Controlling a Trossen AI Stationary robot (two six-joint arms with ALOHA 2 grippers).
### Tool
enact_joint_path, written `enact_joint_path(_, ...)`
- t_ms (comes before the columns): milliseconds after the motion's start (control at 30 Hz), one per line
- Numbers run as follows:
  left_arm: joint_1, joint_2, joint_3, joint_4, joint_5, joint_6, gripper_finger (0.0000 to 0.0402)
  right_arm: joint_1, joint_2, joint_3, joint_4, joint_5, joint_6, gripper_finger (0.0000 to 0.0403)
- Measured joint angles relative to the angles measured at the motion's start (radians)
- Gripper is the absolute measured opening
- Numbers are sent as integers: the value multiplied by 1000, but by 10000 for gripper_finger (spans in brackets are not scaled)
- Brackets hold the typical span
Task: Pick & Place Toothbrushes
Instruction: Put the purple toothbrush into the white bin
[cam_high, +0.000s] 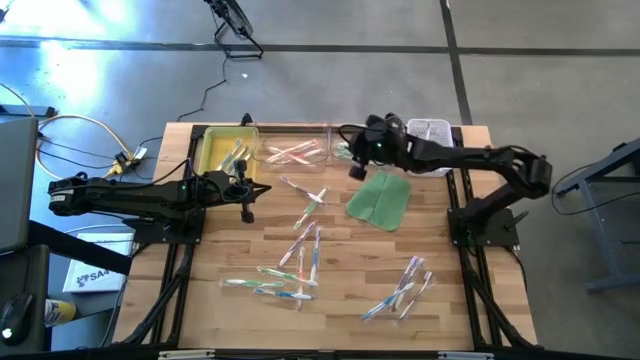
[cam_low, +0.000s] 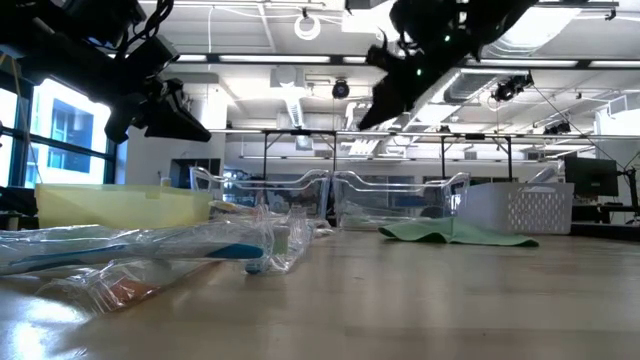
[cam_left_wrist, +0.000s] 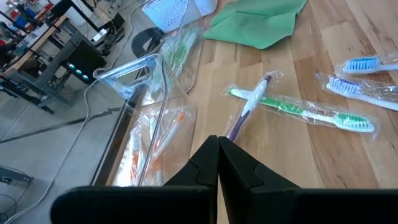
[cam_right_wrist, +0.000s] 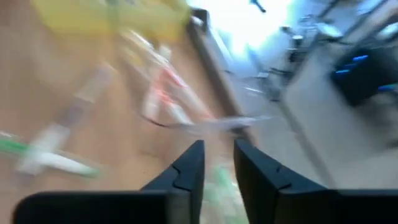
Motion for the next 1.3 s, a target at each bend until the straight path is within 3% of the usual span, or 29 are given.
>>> enact_joint_path(167,0,0,0,3,0,0,5,53,-17,0,9,-161,222,31)
enact_joint_path(300,0,0,0,1,0,0,5,95,-12,0,6,-238,286,17)
enact_joint_path(767,0,0,0,0,17,0,5,259,-11,0,45,-230,360,11)
enact_joint_path(900,0,0,0,0,18,0,5,311,-11,0,47,-138,415,4)
enact_joint_path(1100,0,0,0,1,19,0,5,376,-10,0,188,149,509,3)
enact_joint_path(1300,0,0,0,8,22,0,5,383,-10,0,295,96,502,3)
